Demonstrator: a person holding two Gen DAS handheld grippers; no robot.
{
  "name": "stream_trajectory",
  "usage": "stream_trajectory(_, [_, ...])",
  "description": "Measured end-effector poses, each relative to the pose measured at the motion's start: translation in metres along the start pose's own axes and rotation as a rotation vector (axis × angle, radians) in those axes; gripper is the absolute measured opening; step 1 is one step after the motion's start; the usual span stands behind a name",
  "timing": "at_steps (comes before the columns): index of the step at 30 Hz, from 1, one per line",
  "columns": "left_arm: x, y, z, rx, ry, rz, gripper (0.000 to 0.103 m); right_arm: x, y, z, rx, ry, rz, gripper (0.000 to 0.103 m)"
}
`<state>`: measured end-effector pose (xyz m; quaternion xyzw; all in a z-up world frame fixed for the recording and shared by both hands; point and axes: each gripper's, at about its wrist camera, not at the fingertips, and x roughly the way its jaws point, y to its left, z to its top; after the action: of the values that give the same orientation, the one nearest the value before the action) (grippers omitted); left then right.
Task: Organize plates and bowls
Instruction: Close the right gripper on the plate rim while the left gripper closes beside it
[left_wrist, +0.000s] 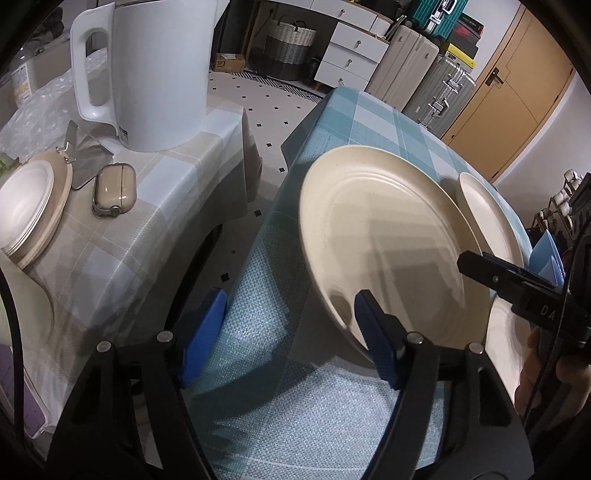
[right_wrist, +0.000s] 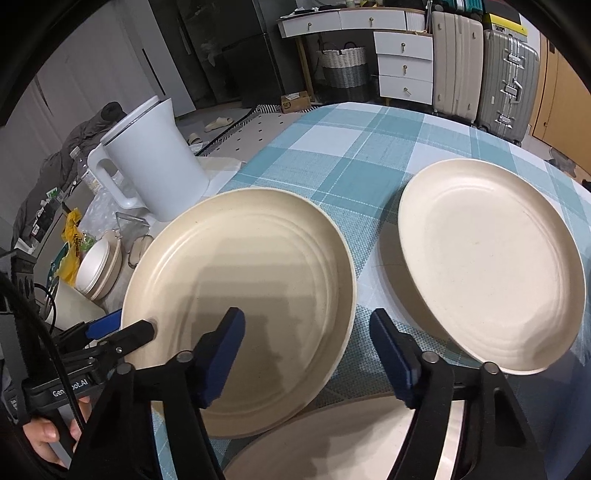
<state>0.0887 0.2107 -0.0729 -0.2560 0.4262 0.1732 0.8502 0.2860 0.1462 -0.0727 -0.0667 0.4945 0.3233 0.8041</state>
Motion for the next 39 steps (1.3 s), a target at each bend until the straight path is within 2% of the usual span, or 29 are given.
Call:
stream_trajectory(6, [-0.001,0.001,0.0,-0.007,-0.005,-0.002,0.067,0.003,0.001,0.0,-0.005,0.003,-0.03,0.048])
stream_trajectory(14, [-0.003,0.006,0.002,-0.023,-0.019,-0.008,0.059,0.001,-0.001,-0.001,-0.004,-0.004,-0.069,0.03])
stream_trajectory(20, [-0.005,0.01,0.001,-0.033,-0.028,-0.016,0.054,-0.002,-0.001,-0.002,-0.012,-0.01,-0.079,0.023])
stream_trajectory(26, [-0.008,0.012,0.001,-0.041,-0.039,-0.007,0.043,-0.006,0.0,-0.004,-0.022,-0.022,-0.082,0.015])
stream_trajectory(29, [-0.012,0.011,0.001,-0.028,-0.053,0.012,0.034,-0.008,0.002,-0.005,-0.029,-0.031,-0.08,0.014])
stream_trajectory(31, [-0.014,0.008,0.001,-0.017,-0.057,-0.011,0.015,-0.009,0.003,-0.006,-0.032,-0.033,-0.074,0.013])
stream_trajectory(32, [-0.013,0.006,0.001,-0.013,-0.048,-0.032,0.014,-0.01,0.004,-0.006,-0.036,-0.034,-0.077,0.013])
stream_trajectory(36, [-0.012,-0.003,-0.001,0.022,-0.053,0.006,0.014,-0.008,0.003,-0.008,-0.026,-0.024,-0.071,0.013])
stream_trajectory(39, [-0.012,-0.004,-0.002,0.018,-0.054,-0.002,0.014,-0.007,0.003,-0.011,-0.023,-0.018,-0.063,0.013])
